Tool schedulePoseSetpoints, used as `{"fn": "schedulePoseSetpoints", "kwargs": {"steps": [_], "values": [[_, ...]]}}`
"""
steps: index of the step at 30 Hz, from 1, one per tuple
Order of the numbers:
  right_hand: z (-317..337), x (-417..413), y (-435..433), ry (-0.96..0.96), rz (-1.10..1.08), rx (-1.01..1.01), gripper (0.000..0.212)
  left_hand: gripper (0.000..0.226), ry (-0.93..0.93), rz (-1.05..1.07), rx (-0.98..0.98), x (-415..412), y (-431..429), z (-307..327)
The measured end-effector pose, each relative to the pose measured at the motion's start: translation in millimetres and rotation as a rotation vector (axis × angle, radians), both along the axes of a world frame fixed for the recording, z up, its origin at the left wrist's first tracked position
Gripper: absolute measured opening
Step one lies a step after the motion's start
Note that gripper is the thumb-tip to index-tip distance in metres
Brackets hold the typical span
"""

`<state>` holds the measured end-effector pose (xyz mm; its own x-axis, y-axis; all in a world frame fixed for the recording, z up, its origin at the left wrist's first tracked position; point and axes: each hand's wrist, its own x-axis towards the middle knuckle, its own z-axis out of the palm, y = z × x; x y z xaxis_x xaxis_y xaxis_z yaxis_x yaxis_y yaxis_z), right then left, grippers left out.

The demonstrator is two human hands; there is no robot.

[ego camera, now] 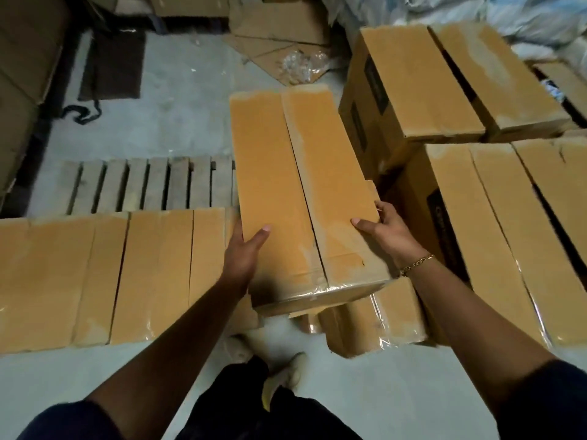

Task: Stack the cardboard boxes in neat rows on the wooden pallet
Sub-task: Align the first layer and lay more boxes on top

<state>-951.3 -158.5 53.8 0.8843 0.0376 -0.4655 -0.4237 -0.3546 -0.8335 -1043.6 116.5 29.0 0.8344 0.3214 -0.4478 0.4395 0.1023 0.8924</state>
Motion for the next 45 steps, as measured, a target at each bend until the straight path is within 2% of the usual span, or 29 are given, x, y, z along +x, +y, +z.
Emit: {"fn": "schedulePoseSetpoints", "kwargs": {"steps": [4,9,16,23,27,30,32,39,45], "values": [[12,28,82,-0.020,0.131,0.030,0.042,0.060,-0.043,0.081,0.062,11,81,14],[29,64,177,-0.054,0.209,0.062,0.032,0.053,-0.069,0.173,0.065,27,166,30],[38,99,258,-0.073,0.313,0.047,0.045,0.054,-0.096,0.266,0.058,39,234,32],[34,149,321,-0.067,0.445,0.031,0.045,0.048,-0.104,0.408,0.052,55,270,29],[24,190,362,-0.064,0.570,0.022,0.034,0.045,-0.077,0.505,0.067,73,288,18],[8,233,402,-0.059,0.690,0.023,0.053,0.057,-0.024,0.598,0.053,91,303,5],[-6,260,427,-0.031,0.774,0.030,0.057,0.057,-0.018,0.673,0.041,103,309,-3],[-19,316,495,0.020,1.023,0.047,0.046,0.055,0.017,0.982,-0.004,127,309,-1],[-15,313,521,-0.018,1.193,0.095,0.035,0.052,0.014,1.178,-0.038,117,292,0]]}}
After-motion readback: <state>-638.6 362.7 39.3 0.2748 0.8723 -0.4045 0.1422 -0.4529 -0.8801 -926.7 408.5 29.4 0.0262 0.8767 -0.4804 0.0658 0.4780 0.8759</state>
